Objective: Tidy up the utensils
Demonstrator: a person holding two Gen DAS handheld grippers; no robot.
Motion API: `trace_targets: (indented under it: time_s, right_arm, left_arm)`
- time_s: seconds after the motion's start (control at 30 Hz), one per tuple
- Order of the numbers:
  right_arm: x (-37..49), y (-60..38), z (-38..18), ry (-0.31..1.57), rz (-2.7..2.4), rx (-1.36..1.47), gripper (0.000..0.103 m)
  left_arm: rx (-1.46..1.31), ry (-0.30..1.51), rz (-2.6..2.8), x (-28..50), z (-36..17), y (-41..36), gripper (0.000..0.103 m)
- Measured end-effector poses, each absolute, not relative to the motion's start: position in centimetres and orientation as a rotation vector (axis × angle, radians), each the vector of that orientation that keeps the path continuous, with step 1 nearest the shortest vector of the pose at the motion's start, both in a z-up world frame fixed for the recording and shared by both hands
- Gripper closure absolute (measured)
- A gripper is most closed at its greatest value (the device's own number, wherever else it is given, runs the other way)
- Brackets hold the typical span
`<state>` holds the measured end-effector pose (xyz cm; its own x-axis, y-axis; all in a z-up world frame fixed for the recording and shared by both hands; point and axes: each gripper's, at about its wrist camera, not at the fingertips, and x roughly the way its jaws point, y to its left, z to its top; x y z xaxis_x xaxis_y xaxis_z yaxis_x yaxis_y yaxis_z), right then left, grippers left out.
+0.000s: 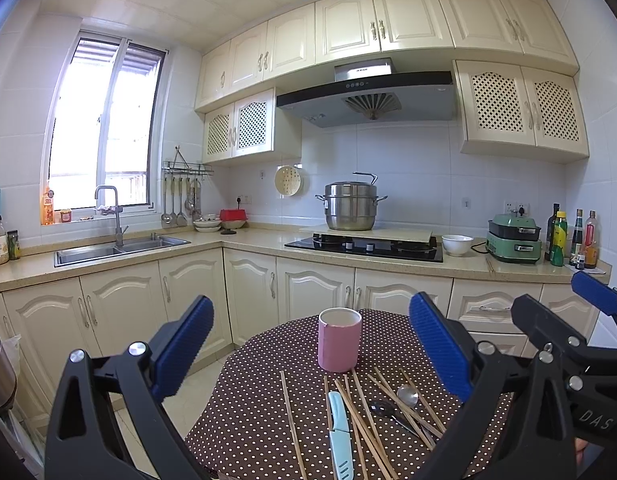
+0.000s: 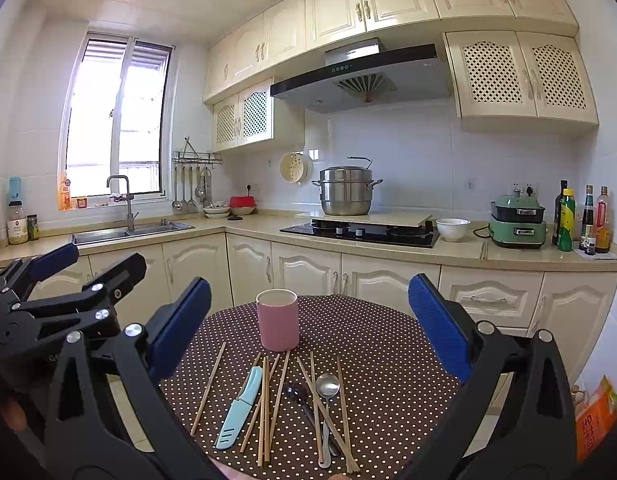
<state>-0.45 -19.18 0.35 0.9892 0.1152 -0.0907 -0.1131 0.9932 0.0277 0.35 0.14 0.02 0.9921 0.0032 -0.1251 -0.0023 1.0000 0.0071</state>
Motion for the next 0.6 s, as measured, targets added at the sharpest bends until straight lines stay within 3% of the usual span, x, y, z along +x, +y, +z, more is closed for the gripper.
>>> trace_targets:
  time_s: [0.6]
  right_arm:
    - [-0.42,-19.52,0.52,0.106,0.105,0.019,0.006]
  left_arm:
    - [0.018,0.137,0.011,0.58,-0.38,-0.18,0.007]
